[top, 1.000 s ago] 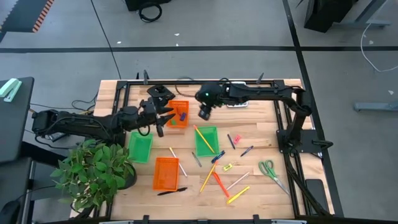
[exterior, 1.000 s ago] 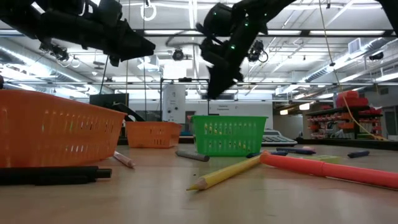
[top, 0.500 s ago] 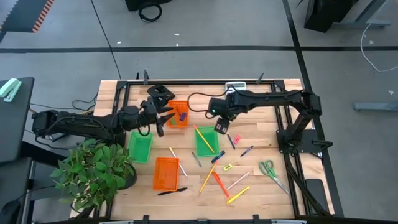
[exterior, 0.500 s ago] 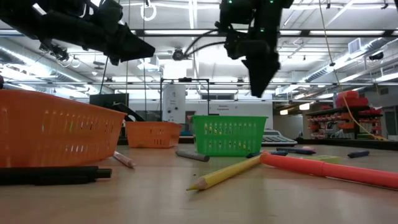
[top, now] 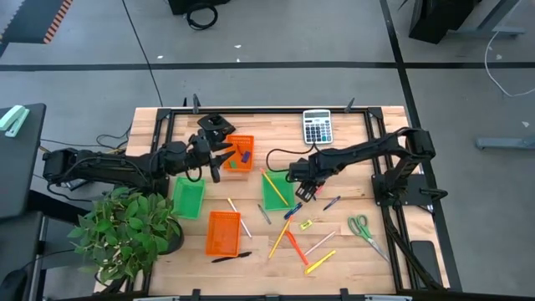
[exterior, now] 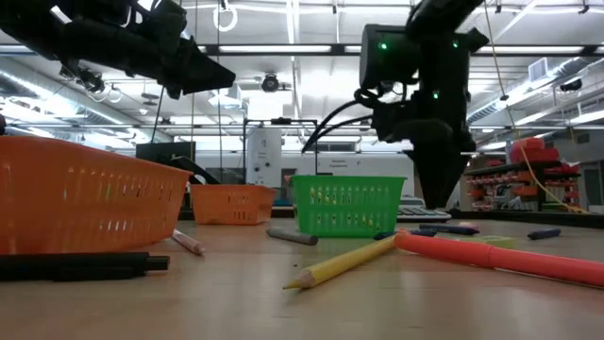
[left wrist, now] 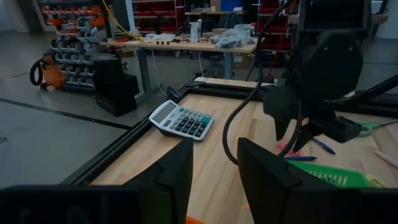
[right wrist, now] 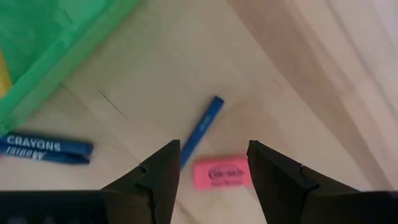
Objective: Sort crayons/erasers/pens/pencils in bins
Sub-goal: Put the blue crayon into the bottom orange basket
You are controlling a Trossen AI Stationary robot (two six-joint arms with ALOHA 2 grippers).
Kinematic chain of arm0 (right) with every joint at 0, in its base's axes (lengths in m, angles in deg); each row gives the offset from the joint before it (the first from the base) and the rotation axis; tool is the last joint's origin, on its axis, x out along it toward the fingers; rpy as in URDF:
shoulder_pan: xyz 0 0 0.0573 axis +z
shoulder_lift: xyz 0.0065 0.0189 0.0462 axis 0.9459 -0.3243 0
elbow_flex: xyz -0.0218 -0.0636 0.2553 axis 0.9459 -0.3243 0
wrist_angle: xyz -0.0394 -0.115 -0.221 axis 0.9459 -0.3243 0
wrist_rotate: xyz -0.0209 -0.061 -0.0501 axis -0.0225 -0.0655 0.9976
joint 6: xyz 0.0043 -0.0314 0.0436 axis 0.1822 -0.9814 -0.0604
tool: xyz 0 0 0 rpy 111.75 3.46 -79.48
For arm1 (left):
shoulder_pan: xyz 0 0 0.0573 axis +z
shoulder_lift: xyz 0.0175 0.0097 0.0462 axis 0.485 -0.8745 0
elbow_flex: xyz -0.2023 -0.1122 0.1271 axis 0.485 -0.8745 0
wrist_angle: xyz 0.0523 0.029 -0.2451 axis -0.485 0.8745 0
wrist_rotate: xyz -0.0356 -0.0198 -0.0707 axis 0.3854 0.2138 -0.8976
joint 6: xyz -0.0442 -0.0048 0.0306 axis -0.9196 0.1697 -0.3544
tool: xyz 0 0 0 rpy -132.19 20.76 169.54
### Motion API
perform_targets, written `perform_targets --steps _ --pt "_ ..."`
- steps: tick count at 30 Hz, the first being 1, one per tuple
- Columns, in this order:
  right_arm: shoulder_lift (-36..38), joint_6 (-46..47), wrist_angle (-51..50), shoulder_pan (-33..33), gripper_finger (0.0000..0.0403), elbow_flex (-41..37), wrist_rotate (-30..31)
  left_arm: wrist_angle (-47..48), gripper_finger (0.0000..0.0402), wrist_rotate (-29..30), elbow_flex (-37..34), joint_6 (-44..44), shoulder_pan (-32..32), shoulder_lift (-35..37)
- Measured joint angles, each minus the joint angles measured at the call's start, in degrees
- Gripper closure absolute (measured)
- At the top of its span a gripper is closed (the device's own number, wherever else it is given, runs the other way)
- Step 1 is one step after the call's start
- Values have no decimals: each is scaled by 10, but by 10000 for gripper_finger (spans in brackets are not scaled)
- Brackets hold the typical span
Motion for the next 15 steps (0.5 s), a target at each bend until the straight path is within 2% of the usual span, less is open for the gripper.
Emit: perform_targets --steps 9,15 --pt "2 106 147 53 214 -106 121 31 264 0 0 -10 0 0" --pt "3 184 176 95 249 -136 164 32 271 0 0 2 0 0"
